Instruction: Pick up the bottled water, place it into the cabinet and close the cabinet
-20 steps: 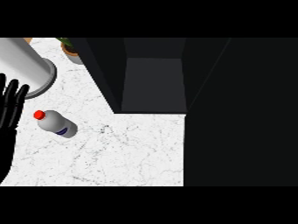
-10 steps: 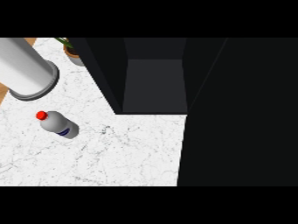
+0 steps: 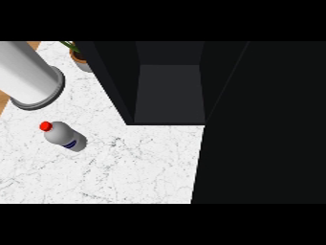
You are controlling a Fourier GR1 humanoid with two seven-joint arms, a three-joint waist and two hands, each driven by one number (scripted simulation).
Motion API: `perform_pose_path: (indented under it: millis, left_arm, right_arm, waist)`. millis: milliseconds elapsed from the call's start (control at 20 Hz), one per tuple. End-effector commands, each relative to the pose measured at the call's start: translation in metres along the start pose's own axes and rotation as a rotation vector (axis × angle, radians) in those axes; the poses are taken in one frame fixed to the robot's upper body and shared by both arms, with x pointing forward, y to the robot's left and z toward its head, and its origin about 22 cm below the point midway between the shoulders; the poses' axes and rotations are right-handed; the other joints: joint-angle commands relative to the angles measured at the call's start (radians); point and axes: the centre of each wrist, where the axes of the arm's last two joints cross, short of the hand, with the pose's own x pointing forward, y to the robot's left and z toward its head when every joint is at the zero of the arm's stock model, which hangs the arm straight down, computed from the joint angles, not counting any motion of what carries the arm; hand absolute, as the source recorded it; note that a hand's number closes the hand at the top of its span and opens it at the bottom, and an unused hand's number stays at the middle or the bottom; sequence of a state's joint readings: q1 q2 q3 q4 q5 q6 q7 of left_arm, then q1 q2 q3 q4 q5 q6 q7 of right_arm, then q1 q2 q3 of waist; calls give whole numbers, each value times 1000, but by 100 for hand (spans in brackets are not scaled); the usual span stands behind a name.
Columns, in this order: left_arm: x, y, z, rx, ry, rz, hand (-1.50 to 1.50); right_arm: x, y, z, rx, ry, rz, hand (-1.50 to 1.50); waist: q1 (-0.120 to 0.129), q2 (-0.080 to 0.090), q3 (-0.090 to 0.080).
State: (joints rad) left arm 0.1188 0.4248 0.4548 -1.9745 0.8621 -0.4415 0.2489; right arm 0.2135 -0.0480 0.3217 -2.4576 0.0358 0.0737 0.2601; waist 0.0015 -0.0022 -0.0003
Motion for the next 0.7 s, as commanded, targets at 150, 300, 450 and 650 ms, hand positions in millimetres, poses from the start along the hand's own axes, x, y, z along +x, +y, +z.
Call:
perform_pose_path:
  millis: [150, 300, 450, 650]
  left_arm:
    - [-10, 0, 8, -4, 74, -34, -150]
    - [-15, 13, 15, -14, 97, -69, -150]
    - [-16, 18, 5, -14, 127, -98, -150]
    - [-27, 14, -17, 1, 133, -99, -150]
  right_arm:
    - [27, 12, 7, -8, -4, -29, -150]
    - [14, 15, 6, -5, -2, -8, -150]
    - [20, 24, 8, -6, -1, -23, -150]
    - [32, 9, 1, -9, 1, 6, -150]
  waist:
    - [-3, 1, 0]
    - [-4, 1, 0]
    - [-6, 0, 0]
    - [-8, 2, 0]
